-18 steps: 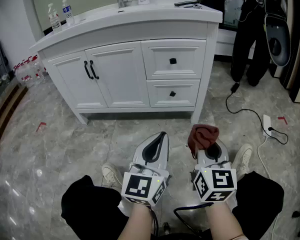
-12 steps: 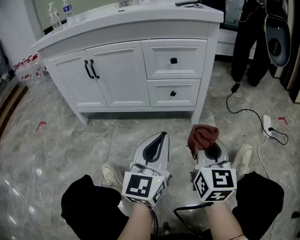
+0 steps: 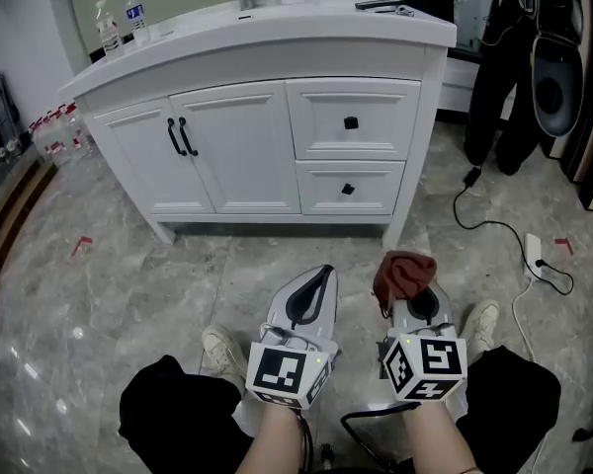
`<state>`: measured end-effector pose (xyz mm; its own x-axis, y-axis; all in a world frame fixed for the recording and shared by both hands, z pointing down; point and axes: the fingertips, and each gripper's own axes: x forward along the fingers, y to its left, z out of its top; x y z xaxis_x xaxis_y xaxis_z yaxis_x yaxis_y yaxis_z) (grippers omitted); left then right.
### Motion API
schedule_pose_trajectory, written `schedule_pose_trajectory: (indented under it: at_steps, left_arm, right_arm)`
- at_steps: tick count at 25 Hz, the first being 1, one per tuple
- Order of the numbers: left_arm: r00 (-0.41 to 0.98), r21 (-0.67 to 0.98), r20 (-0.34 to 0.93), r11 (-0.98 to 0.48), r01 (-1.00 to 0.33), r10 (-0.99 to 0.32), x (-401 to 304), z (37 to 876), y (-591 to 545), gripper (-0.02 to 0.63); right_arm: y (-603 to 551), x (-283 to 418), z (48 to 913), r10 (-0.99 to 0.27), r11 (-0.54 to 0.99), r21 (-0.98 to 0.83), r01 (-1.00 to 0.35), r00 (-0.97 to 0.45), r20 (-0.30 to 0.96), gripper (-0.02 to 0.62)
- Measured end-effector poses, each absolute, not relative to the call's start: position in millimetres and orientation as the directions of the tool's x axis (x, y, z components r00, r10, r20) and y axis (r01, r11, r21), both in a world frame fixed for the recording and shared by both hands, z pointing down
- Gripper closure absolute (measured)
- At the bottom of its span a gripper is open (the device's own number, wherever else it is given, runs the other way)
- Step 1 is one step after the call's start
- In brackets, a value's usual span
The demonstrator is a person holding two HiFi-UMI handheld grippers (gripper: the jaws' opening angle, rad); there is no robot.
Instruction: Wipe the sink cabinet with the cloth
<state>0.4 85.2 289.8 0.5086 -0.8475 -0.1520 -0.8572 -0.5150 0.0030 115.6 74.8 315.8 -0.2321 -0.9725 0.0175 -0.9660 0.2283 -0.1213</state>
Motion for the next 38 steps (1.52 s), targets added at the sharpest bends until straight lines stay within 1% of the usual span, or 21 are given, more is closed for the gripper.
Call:
schedule_pose_trajectory:
  at_steps: [3,6,10,13,17,22,30,34,38]
  left_arm:
    - [0.497,0.017,-0.137,-0.504,-0.864,-0.857,-4.3,295.7,65.8,0.605]
    - [0.48,0.041,-0.157,-0.491,-0.87,-0.863,-9.7,291.2,43.2,0.605]
    - [0.473,0.049,-0.17,-0.486,-0.872,-0.865,-12.5,289.9,7.8,0.605]
    - [0.469,0.023,-0.161,-0.479,-0.878,-0.868,-15.7,288.5,-21.1,0.605]
    - [0.458,-0.04,-0.155,-0.457,-0.888,-0.876,-30.3,281.5,-53.5,0.605]
    - [0.464,-0.108,-0.149,-0.452,-0.886,-0.873,-43.9,277.5,-95.4,0.605]
    - [0.501,-0.088,-0.186,-0.493,-0.865,-0.845,-62.3,256.8,-148.3,0.605]
    - [0.492,-0.058,-0.186,-0.49,-0.87,-0.851,-79.1,262.9,-165.0,0.605]
    - [0.467,-0.029,-0.176,-0.469,-0.883,-0.867,-97.1,275.8,-173.1,0.606]
  right_arm:
    - [50.9,111.0,309.6,-0.968,0.247,-0.163,-0.955,-0.25,-0.002,0.518]
    - [25.8,105.7,302.3,-0.963,0.27,-0.183,-0.945,-0.27,-0.029,0.518]
    - [-10.8,100.1,306.9,-0.959,0.281,-0.184,-0.942,-0.282,-0.019,0.518]
    - [-42.4,98.8,305.8,-0.956,0.293,-0.162,-0.942,-0.294,-0.015,0.518]
    - [-85.8,88.5,289.6,-0.942,0.335,-0.153,-0.93,-0.332,-0.048,0.518]
    - [-136.7,71.8,273.8,-0.931,0.364,-0.183,-0.913,-0.356,-0.078,0.518]
    - [-203.5,18.3,232.7,-0.899,0.433,-0.108,-0.895,-0.421,-0.117,0.518]
    - [-227.1,-17.0,222.1,-0.881,0.463,-0.024,-0.886,-0.458,-0.116,0.518]
    - [-243.4,-44.4,221.6,-0.867,0.49,-0.002,-0.872,-0.487,-0.102,0.518]
